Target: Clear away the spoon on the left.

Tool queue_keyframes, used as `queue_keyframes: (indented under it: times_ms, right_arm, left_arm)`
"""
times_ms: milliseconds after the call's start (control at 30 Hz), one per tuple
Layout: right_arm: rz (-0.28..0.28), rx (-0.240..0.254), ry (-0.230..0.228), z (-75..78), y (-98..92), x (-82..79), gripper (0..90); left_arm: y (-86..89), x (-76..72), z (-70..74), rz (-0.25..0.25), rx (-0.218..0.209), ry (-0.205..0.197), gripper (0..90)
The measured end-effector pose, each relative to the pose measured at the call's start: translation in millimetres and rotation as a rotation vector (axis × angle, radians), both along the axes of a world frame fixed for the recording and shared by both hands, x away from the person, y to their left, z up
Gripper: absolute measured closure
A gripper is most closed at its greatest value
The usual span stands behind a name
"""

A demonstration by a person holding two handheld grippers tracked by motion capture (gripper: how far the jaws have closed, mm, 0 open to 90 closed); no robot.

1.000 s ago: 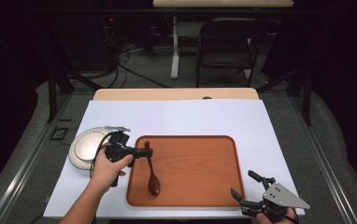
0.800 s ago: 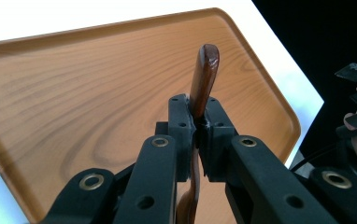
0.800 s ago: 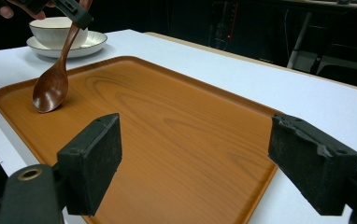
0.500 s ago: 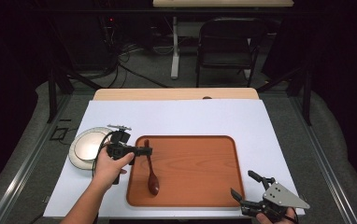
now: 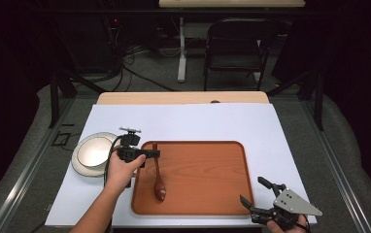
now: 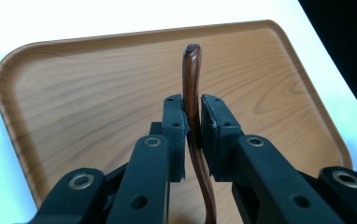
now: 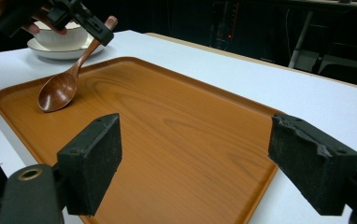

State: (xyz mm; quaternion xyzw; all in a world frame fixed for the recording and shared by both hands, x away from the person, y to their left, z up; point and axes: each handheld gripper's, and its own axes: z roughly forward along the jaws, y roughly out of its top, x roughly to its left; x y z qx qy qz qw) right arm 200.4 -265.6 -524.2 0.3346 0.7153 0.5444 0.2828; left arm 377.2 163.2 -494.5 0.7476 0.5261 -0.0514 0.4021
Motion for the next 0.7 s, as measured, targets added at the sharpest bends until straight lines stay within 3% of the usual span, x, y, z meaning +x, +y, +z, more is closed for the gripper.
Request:
queue_keyframes:
  times_ms: [367,567,700]
  right_arm:
    - [0.008,0.002,-0.005,1.0,0.8,-0.9,17.1]
    - [0.007,-0.003,-0.008,1.8,2.1,-2.2,17.1]
    - [0.006,-0.004,-0.007,1.6,1.4,-2.0,17.1]
  left_arm:
    - [-1.6,3.4,-5.2,0.050,0.019,0.015,76.8]
    - [-5.0,10.4,-17.5,0.115,0.046,0.043,74.1]
    - [-9.4,13.1,-24.0,0.137,0.067,0.035,73.4]
